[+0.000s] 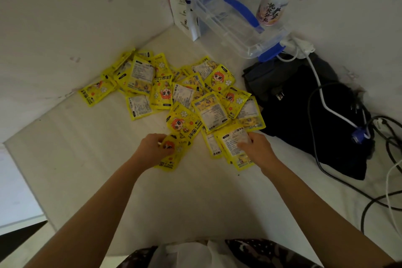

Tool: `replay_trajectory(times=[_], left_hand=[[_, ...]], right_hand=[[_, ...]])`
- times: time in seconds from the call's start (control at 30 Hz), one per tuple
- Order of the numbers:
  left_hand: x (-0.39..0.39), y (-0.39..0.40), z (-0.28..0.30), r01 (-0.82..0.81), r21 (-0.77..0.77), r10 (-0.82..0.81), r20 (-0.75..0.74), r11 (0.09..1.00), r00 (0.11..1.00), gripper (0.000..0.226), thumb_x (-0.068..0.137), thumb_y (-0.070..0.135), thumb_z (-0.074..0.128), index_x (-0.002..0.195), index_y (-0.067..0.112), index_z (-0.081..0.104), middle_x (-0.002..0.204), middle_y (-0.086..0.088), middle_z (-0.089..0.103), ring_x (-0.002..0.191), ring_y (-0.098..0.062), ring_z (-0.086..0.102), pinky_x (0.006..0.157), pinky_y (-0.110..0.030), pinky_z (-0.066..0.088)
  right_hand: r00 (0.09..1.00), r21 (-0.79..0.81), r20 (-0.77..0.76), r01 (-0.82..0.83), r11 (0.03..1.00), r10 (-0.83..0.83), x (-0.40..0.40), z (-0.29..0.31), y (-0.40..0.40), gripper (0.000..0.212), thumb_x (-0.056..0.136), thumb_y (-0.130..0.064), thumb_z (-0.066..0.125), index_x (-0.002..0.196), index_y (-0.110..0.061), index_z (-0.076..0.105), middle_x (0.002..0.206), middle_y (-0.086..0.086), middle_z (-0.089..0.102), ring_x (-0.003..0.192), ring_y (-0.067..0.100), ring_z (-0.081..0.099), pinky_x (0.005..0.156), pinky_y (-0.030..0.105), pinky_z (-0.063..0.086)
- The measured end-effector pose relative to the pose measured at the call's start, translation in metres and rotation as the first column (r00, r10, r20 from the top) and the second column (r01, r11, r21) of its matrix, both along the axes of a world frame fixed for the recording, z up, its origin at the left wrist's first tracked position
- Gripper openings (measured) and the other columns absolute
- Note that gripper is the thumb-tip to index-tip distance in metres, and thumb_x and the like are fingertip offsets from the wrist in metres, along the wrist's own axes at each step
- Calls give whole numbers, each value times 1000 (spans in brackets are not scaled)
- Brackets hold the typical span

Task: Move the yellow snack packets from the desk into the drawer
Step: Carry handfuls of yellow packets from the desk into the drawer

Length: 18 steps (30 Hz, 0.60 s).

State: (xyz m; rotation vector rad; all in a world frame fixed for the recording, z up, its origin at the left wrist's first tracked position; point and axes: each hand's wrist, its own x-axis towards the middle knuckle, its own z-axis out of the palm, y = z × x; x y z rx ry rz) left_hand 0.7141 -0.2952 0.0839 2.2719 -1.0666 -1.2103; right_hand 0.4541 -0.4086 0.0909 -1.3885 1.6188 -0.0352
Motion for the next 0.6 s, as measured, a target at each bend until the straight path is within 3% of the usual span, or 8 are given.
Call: replay_trajectory(times=[0.13,0.23,0.3,0.43,0.6], left_hand=[[6,-3,4,-371,-38,351,-244,928,904,23,79,3,72,101,9,69,93,-12,67,72,-19,63,63,-29,52],[4,-16,3,-600,-19,540,-415,800,732,20,79,-3,69,95,7,67,90,-13,67,81,-30,64,76,-41,56],[1,-25,1,-677,14,603,-467,736,647,15,79,-2,69,87,10,67,89,-15,67,85,-33,64,82,-50,55],[-7,-41,-4,-758,74,680,-504,648,532,15,80,-2,68,84,13,66,92,-16,67,85,-33,65,81,-50,55],[-16,-48,-11,-792,89,734,-448,604,510,15,79,0,70,80,14,63,89,-15,65,83,-31,64,80,-53,56]], right_hand=[[997,-24,70,-14,1000,16,11,13,-13,21,89,-16,60,106,-5,64,104,15,66,93,28,63,73,32,47],[991,-23,134,2,1000,1,30,19,-30,23,87,-13,61,107,-2,64,106,19,67,97,34,65,78,40,54],[987,-16,161,4,1000,-2,46,20,-42,26,87,-13,62,110,-1,64,108,18,68,97,33,66,84,46,54],[983,-9,186,-3,1000,4,77,14,-63,28,87,-12,63,115,-5,64,112,12,67,102,28,64,92,45,52],[994,-64,97,-37,997,43,93,-5,-80,36,87,-16,60,121,-5,59,120,14,64,108,30,61,90,38,52]])
